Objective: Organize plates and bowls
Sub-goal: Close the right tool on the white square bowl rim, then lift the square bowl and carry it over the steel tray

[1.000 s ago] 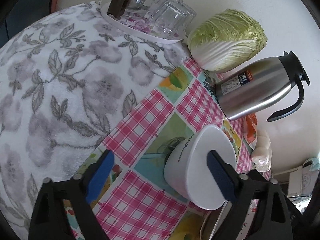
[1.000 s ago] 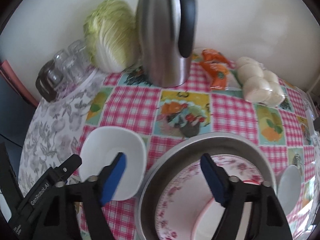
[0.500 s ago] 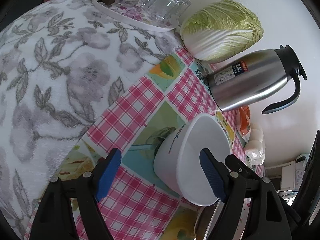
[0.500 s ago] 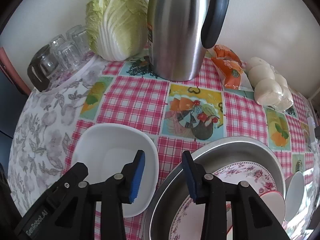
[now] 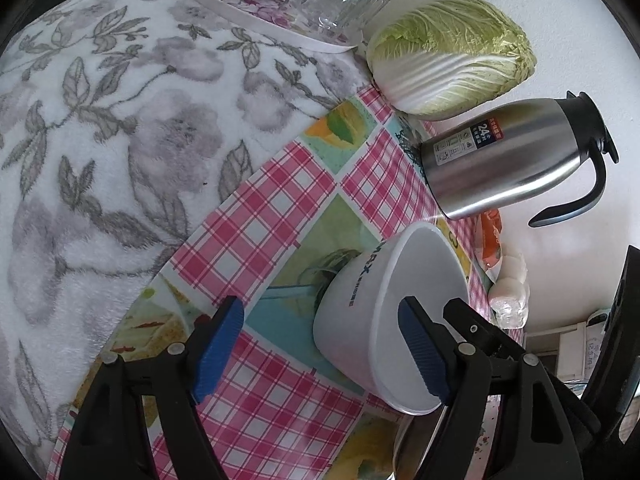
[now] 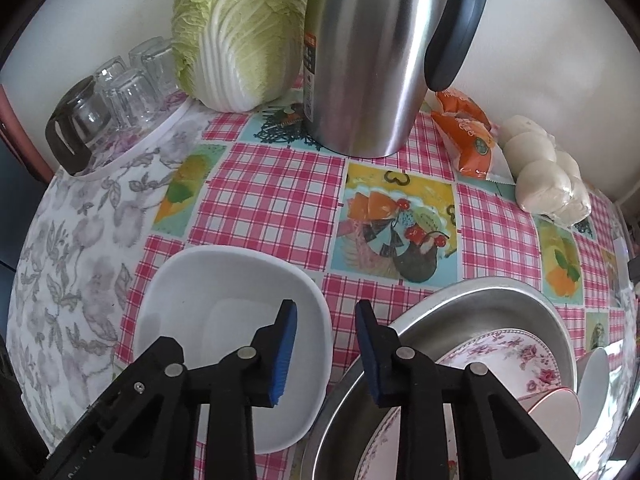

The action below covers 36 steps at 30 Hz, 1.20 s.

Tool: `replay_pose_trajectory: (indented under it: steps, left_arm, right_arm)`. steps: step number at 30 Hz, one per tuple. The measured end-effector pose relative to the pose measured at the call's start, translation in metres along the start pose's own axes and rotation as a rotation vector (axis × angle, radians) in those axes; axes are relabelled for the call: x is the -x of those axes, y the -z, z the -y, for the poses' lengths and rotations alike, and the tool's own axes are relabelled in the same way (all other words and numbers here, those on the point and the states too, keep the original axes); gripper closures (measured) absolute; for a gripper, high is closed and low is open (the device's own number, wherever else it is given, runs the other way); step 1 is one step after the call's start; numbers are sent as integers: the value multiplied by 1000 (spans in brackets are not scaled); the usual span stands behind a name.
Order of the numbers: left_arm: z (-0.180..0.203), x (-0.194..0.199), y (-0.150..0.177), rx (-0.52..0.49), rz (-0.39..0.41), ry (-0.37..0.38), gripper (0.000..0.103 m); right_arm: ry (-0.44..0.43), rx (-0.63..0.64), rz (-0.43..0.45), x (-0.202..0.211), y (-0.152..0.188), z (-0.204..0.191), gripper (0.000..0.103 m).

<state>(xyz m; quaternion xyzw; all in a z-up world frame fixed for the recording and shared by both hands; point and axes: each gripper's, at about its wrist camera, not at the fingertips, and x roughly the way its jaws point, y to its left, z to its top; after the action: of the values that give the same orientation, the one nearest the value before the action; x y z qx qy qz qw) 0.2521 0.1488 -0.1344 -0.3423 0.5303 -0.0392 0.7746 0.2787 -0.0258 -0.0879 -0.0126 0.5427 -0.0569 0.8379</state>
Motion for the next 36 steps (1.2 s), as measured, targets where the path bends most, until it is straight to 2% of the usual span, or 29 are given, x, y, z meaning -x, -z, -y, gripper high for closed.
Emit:
replay_pose_trajectory:
  steps: [2,6,10,12,14,18,24,36]
  left_arm:
    - [1,-1,1,-3,-3,-1,38]
    - [3,-4,3,-13,-17,3,38]
    - [5,-10,4,-19,-28,3,43]
    - [5,-12,4,-16,-31,13,49]
    - [6,-13,4,-17,-31,14,50]
    - [5,-14,4,-4,-34,32,61]
    - [10,-11,7,-32,-22,40,72]
    - [12,-14,8,-28,5,31,73]
  right_arm:
    - [2,-2,-3,-2,0,1,74]
    - [1,-1,-9,-4,0,0,74]
    - [4,-3,-16,-8,-1,0,78]
    - [8,6,-15,-11,-1,-2,78]
    - [7,8,-19,-12,-1,-3,79]
    - [-3,10,-20,-12,-1,-3,80]
    - [-10,31,-18,-12,0,-6,87]
    - [-11,76,-2,-14,-2,-7,87]
